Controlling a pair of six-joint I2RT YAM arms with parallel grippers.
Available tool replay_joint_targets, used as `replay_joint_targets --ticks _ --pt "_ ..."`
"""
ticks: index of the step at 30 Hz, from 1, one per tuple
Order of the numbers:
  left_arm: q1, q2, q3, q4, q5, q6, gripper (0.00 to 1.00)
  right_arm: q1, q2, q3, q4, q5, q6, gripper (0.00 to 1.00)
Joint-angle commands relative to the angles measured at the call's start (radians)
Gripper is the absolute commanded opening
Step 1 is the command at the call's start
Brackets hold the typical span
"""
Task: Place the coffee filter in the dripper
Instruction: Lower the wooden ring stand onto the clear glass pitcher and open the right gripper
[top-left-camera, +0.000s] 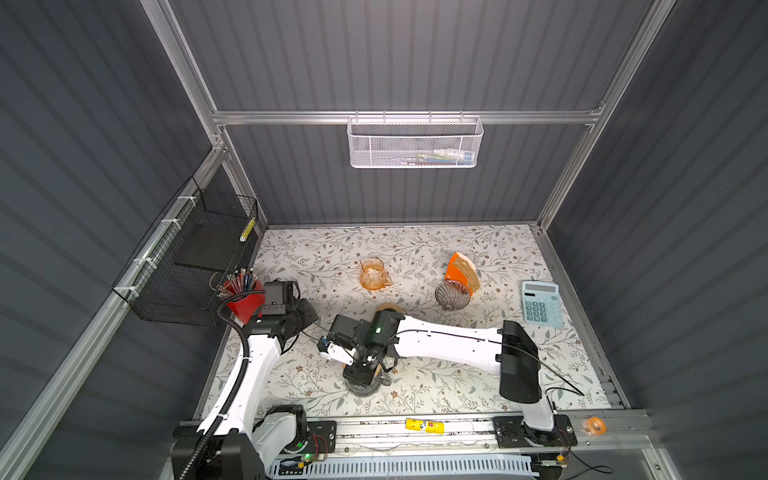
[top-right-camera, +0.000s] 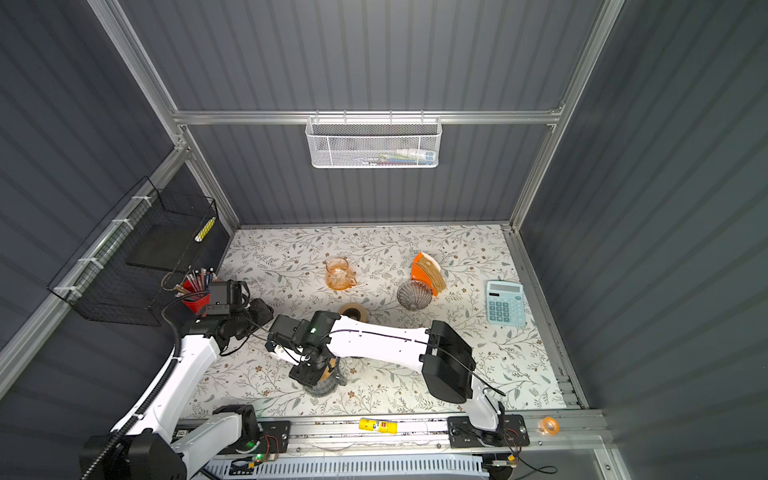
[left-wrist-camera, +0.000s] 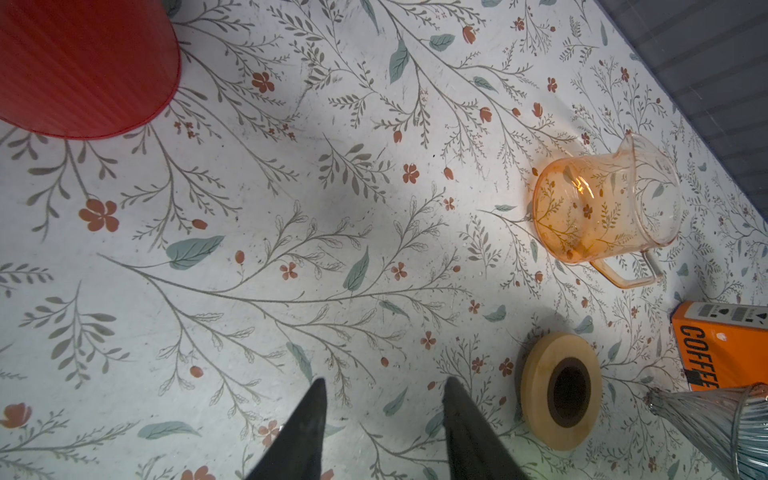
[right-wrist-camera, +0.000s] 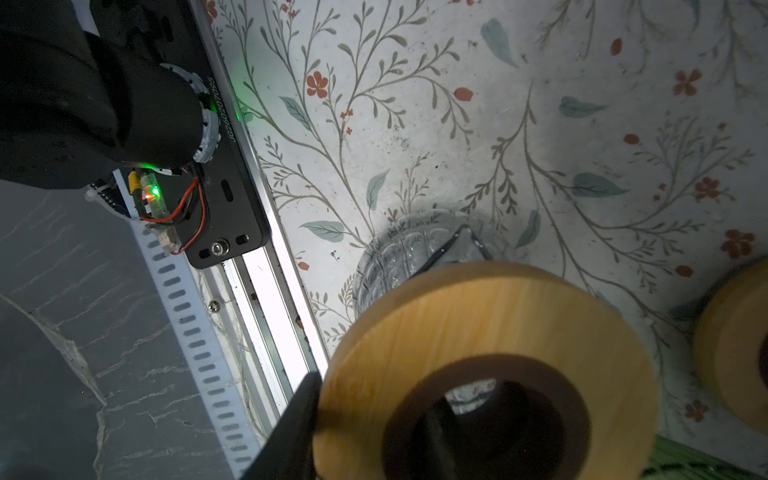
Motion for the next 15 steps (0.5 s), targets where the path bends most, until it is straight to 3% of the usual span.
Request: replay_joint_targets --ticks 1,15 --pt "0.007 -0.015 -0.005 0.001 0.017 0.022 0.47 0.004 0.017 0.025 -0.011 0.013 -0.008 0.31" --pt "0.010 -0.012 -0.007 0.007 0.018 0.023 0.47 0.004 0.037 0.035 -0.002 0.016 -0.008 0.35"
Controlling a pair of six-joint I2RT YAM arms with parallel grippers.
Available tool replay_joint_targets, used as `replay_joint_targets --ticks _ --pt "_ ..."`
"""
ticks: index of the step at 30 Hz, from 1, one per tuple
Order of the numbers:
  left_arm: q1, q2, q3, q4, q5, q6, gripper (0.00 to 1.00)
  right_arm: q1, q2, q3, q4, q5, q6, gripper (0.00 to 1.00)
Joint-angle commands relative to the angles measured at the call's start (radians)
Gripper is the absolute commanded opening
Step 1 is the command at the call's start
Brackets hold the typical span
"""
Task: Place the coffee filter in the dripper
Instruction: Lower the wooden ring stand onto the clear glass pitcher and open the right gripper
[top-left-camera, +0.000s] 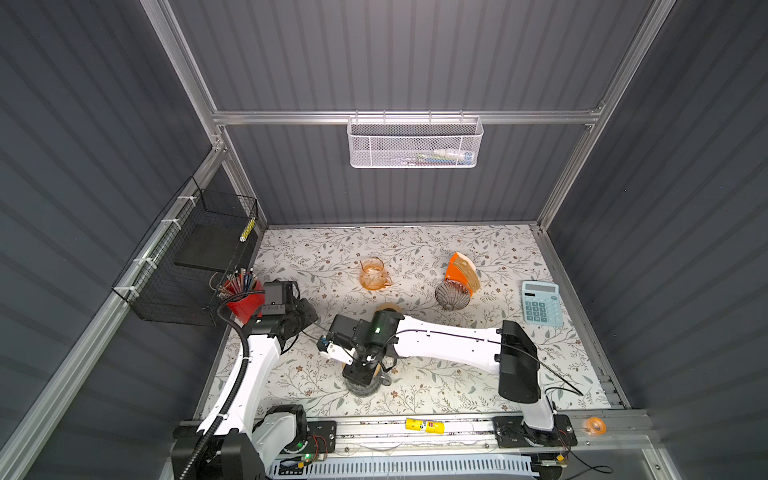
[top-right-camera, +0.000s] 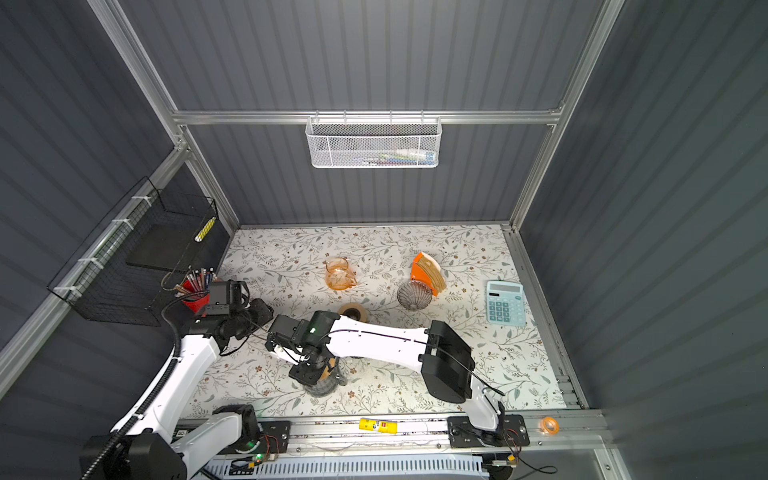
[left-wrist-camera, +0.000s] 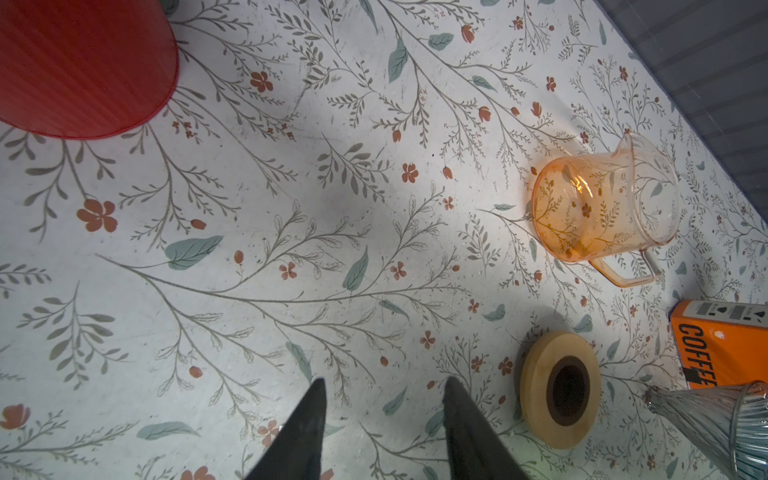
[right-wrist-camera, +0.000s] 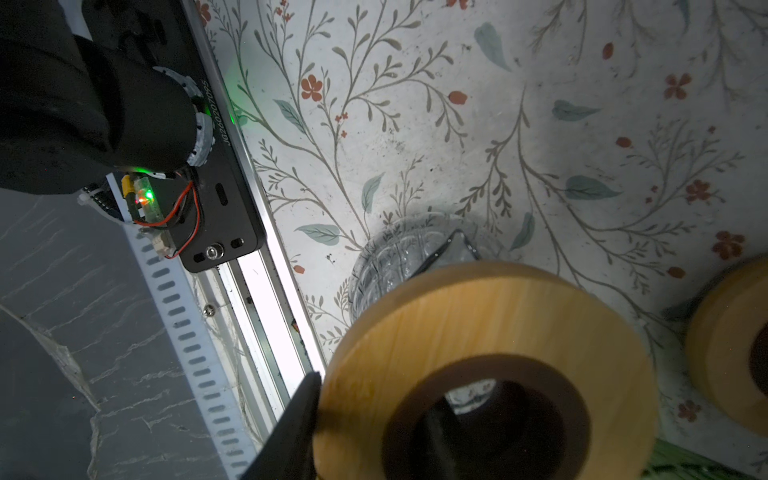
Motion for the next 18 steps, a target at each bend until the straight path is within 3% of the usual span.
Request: replay_joint_targets --ticks 1,18 --pt "0.010 -0.012 -0.005 0.006 0.014 0.019 0.47 0.004 0.027 0.027 -0.006 0.004 -0.008 0.35" --pt "0.011 -0.016 -0.009 0.007 0.014 0.023 0.47 0.004 0.020 0.034 -0.012 0.000 0.001 0.43"
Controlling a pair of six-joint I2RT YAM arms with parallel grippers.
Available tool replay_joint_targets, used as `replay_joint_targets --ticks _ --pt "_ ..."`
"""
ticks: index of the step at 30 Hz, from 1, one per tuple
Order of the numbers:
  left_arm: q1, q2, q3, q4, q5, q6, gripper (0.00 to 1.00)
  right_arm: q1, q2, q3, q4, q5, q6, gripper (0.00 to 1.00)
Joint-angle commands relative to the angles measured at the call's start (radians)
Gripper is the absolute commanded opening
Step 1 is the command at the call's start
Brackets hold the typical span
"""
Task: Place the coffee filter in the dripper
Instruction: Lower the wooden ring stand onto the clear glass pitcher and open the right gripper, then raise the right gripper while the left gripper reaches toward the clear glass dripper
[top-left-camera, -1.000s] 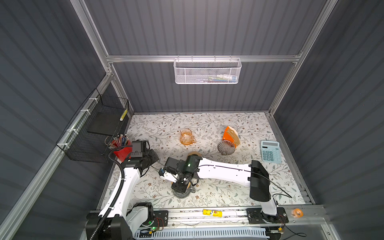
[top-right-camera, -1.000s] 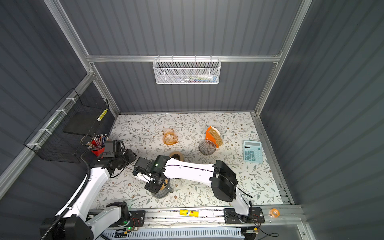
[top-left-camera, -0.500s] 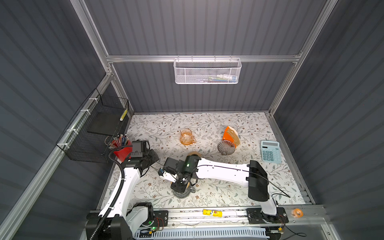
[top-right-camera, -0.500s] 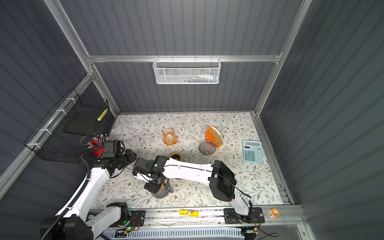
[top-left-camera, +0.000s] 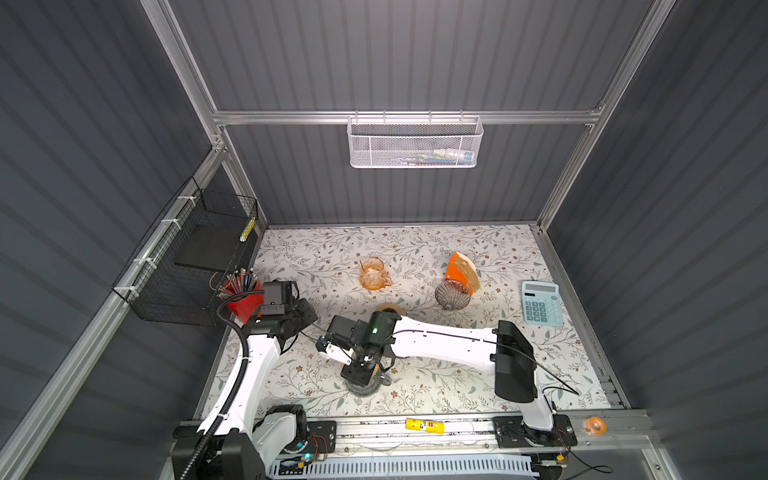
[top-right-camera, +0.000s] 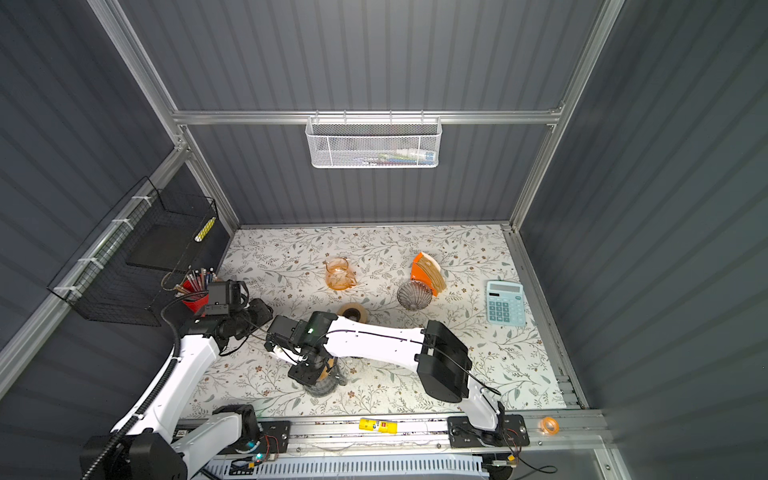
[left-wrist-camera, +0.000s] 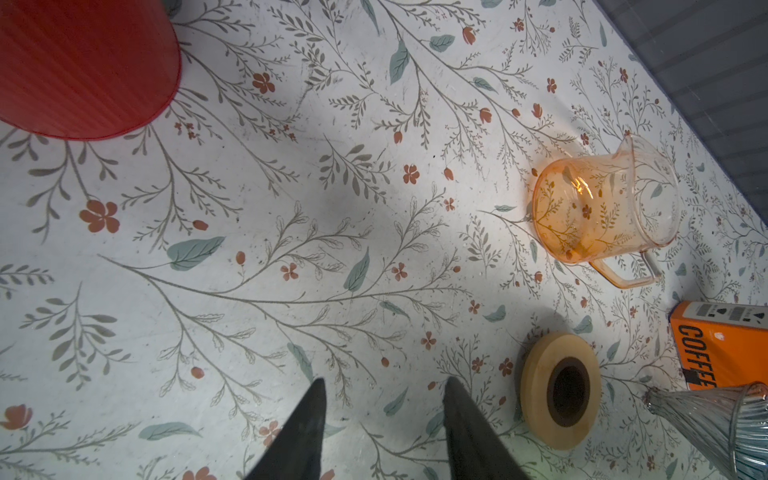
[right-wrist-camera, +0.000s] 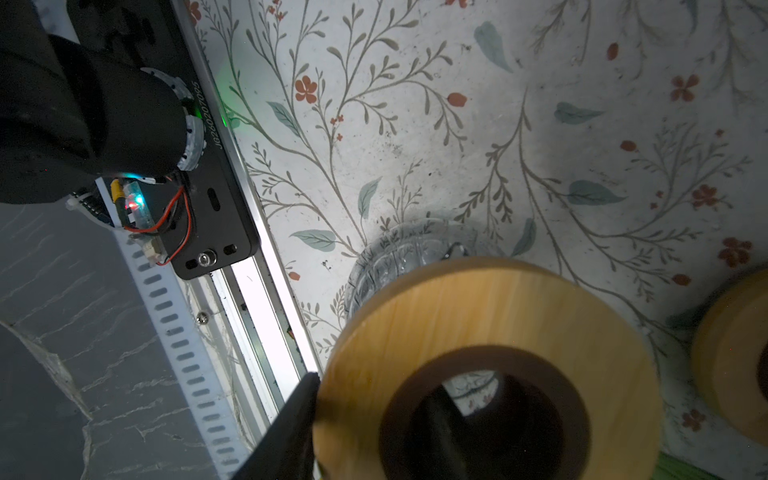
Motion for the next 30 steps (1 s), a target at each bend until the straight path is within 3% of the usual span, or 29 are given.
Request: replay_joint_targets --ticks 1,22,30 --pt "0.006 -0.017 -0.009 0.008 0.011 0.019 0.47 0.004 0.004 0.027 -0.016 -0.006 0.000 0.44" --pt "0.007 -0.037 0.021 -0.021 0.035 0.026 0.47 0.004 -0.086 0.005 -0.017 0.008 0.041 0.44" --pt "0.007 -0.042 0.054 -0.041 0.081 0.036 0.47 0.004 -0.172 -0.022 0.020 0.082 0.082 0.44"
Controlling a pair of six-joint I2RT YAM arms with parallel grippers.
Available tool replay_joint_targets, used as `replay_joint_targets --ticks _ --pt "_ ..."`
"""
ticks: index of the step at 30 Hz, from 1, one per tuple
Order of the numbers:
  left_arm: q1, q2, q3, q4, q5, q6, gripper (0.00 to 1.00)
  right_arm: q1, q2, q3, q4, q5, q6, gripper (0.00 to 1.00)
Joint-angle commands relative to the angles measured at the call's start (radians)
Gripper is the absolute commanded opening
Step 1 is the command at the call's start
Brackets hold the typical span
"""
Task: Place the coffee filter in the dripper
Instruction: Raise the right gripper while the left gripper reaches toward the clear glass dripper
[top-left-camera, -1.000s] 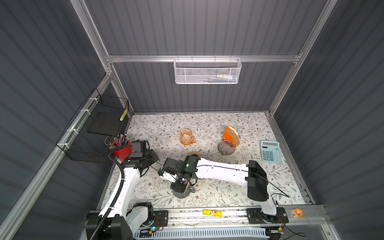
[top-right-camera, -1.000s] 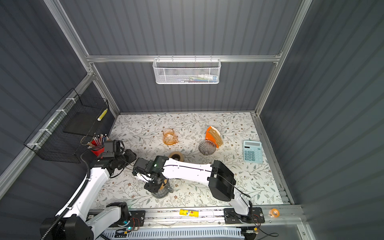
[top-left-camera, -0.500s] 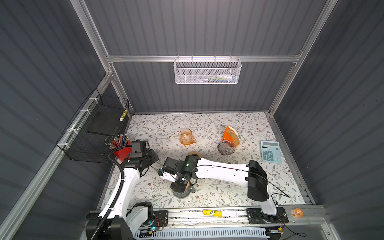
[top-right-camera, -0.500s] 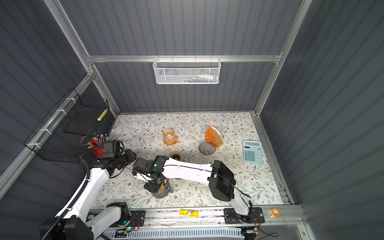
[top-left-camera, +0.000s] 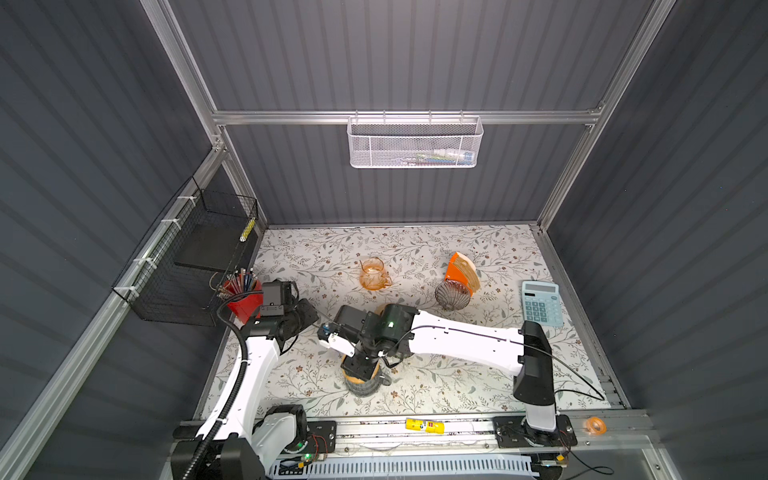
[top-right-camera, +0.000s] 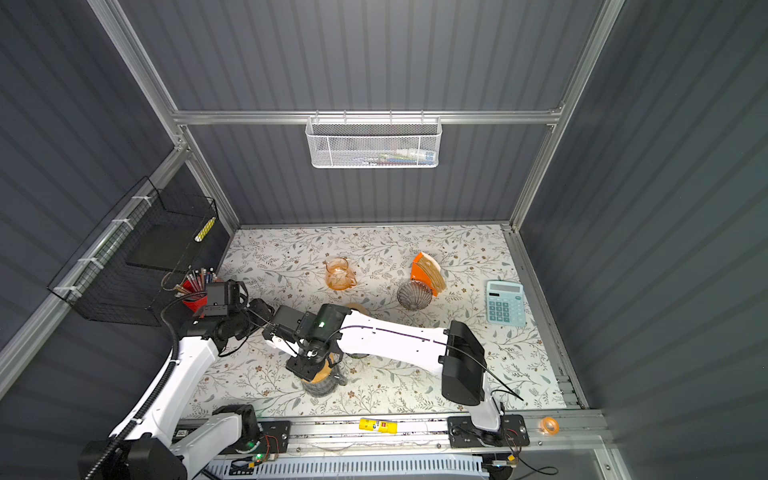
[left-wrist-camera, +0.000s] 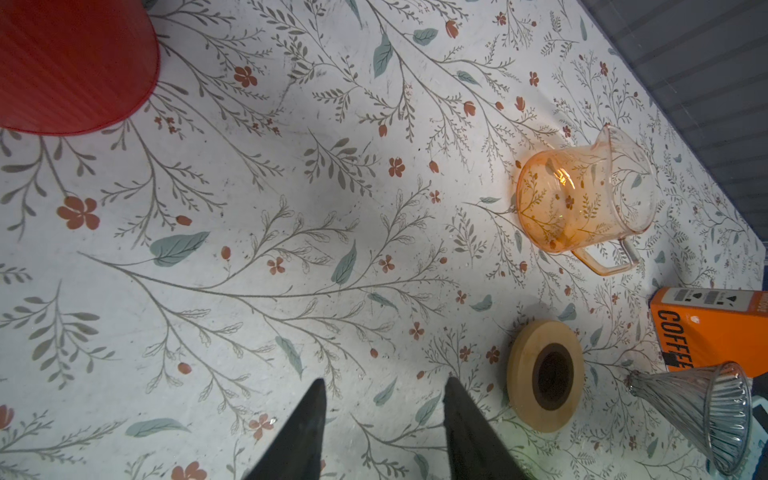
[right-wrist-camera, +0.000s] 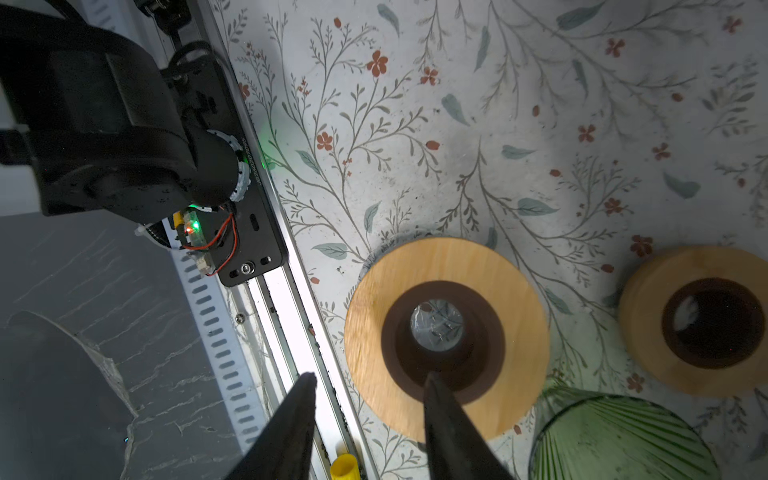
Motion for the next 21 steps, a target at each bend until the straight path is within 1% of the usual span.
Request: replay_joint_targets --ticks 1,4,6,8,11,13,15,17,21 --pt "0.006 -0.023 0.053 -0.028 0.048 0.037 0.47 0.000 -0.052 -0.029 0.023 0.055 0.044 0.44" --pt "0.006 -0.011 0.085 -0.029 0.080 0.056 0.48 -0.031 -0.097 -0.056 0.048 0.047 0.101 0.44" --pt "0.005 0.012 0.121 -0.044 0.106 0.074 0.47 -0.050 -0.148 -0.109 0.090 0.060 0.129 0.44" --pt "0.002 0.041 0.168 -0.059 0.129 0.092 0.46 -0.077 -0.212 -0.181 0.138 0.071 0.156 0.45" --pt "-0.019 0.060 0.212 -0.051 0.147 0.102 0.46 -0.140 -0.307 -0.298 0.214 0.044 0.200 0.45" --pt "-0.050 0.071 0.245 -0.052 0.141 0.107 0.46 -0.193 -0.368 -0.353 0.246 0.018 0.222 0.45" --pt "-0.103 0.085 0.281 -0.057 0.117 0.114 0.46 -0.232 -0.415 -0.399 0.265 0.010 0.223 0.45" --pt "-0.176 0.108 0.321 -0.057 0.087 0.116 0.46 -0.266 -0.460 -0.445 0.288 0.017 0.226 0.46" --pt "-0.260 0.169 0.377 -0.037 0.120 0.096 0.45 -0.333 -0.544 -0.532 0.324 0.028 0.235 0.46"
